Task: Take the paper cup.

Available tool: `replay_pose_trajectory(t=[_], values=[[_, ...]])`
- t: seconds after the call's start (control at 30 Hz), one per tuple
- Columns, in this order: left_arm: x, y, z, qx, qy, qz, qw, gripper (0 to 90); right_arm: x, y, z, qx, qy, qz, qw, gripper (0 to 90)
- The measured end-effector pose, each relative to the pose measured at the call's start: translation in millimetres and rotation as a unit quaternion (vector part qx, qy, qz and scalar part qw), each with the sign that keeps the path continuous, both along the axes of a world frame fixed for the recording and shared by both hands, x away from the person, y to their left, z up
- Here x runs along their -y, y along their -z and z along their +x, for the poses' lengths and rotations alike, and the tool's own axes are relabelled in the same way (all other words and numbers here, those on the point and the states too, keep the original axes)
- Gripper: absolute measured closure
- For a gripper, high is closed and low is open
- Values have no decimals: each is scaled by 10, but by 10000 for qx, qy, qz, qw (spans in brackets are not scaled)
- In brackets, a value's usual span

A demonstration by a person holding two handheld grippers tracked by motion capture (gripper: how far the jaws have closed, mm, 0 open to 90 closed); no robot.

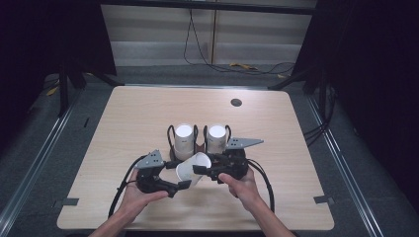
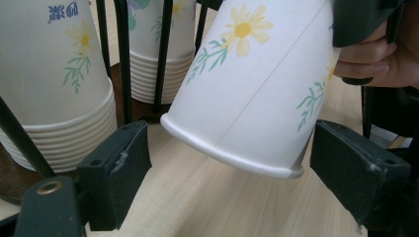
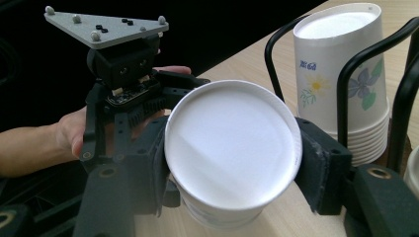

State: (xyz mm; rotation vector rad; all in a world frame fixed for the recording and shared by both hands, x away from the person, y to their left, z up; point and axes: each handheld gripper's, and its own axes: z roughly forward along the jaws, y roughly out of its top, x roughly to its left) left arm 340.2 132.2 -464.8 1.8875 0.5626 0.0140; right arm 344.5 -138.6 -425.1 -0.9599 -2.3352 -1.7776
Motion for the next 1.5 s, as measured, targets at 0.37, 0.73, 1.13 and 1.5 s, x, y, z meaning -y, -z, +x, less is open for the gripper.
replay_pose_trajectory(t=[0.37, 0.73, 1.13, 1.5], values=[[58, 20, -11, 91, 107, 62, 9999, 156, -70, 28, 6, -81, -122, 33, 9999, 384], [79, 27, -13, 195, 138, 74, 9997, 164, -90, 21, 2, -124, -147, 105, 9998, 384], [80, 39, -6, 341, 244, 121, 9990, 208, -104, 24, 9, -141, -252, 73, 9996, 379], [74, 42, -13, 438, 272, 133, 9986, 244, -98, 32, 21, -193, -274, 54, 9994, 342]])
